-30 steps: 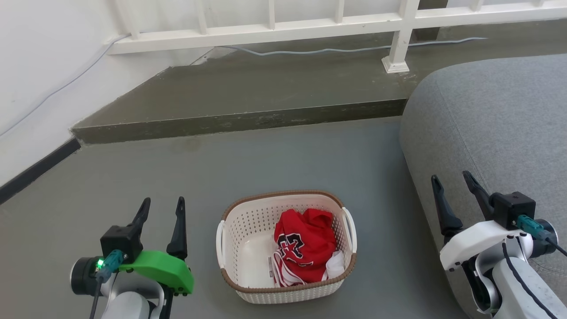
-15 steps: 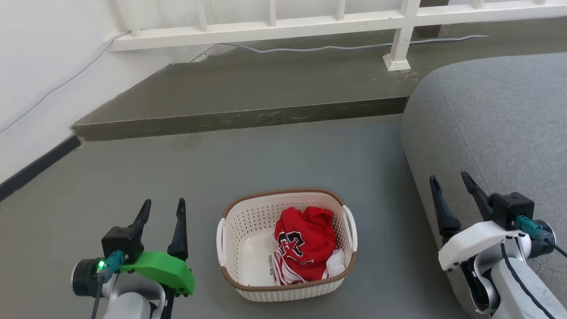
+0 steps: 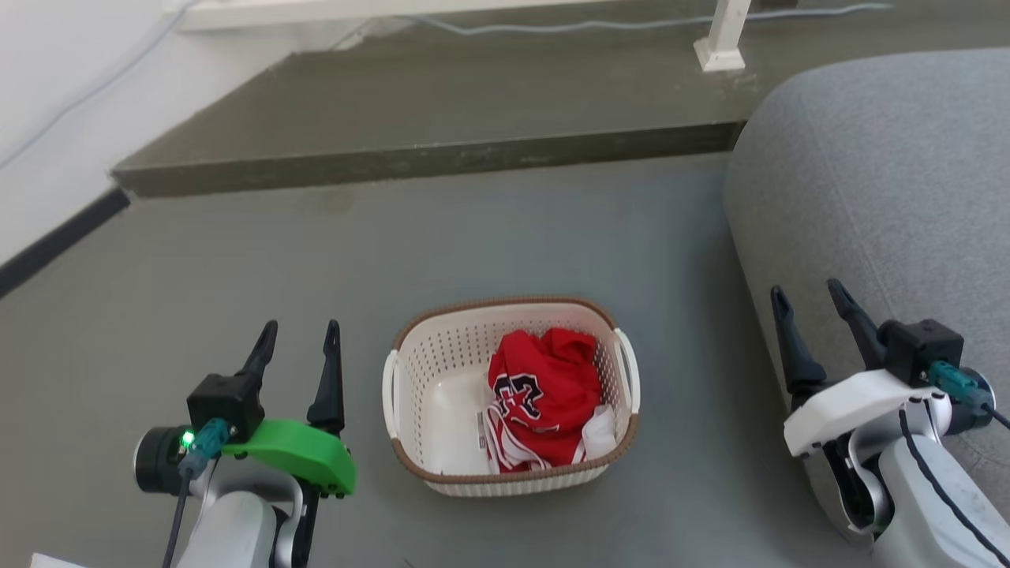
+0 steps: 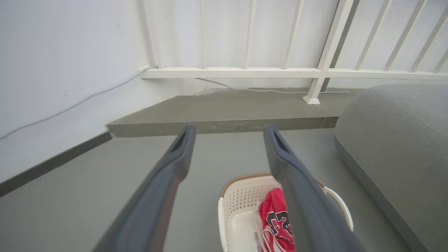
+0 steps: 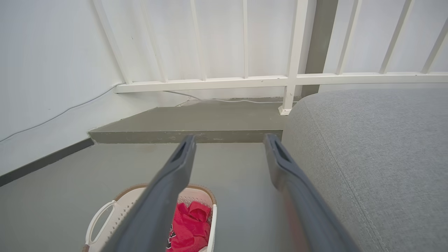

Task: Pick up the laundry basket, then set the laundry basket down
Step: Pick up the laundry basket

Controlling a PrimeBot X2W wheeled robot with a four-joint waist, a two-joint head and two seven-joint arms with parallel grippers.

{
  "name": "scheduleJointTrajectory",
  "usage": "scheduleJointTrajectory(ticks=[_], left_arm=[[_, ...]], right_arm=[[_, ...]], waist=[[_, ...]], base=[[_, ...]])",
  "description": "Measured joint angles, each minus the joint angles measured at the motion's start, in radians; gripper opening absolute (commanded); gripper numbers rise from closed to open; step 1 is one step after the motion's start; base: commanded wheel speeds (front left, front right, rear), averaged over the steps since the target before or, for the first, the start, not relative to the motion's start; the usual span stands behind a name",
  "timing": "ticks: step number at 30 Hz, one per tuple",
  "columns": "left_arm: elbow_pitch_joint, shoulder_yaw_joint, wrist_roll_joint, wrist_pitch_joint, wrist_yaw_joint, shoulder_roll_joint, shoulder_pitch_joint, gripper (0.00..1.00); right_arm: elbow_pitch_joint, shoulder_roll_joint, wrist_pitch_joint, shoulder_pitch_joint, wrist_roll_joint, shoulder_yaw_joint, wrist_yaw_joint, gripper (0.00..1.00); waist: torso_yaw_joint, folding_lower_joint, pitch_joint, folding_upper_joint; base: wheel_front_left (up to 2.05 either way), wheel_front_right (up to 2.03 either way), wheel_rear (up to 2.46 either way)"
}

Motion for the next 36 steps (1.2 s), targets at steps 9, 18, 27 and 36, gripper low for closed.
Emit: scheduleJointTrajectory(ticks=[9, 18, 27, 36], left_arm=[[-0.021, 0.001, 0.008, 0.0, 0.002, -0.005, -0.058, 1.0], [-0.027, 0.002, 0.008, 0.0, 0.009, -0.009, -0.106, 1.0], [-0.034, 0.004, 0.01, -0.003, 0.014, -0.012, -0.173, 1.0], [-0.037, 0.007, 0.01, -0.003, 0.014, -0.016, -0.266, 1.0]], right_arm=[[-0.002, 0.006, 0.0, -0.065, 0.0, -0.006, 0.009, 1.0], [0.002, 0.01, 0.0, -0.121, 0.0, -0.012, 0.026, 1.0], [0.007, 0.012, 0.0, -0.207, 0.0, -0.021, 0.035, 1.0], [0.018, 0.001, 0.0, -0.302, -0.001, -0.039, 0.044, 1.0]], waist=[[0.007, 0.0, 0.104, 0.0], [0.011, 0.0001, 0.204, 0.0], [0.011, 0.0001, 0.318, 0.0], [0.012, 0.0002, 0.433, 0.0]], base=[[0.0, 0.0, 0.0], [0.0, 0.0, 0.0], [0.0, 0.0, 0.0], [0.0, 0.0, 0.0]])
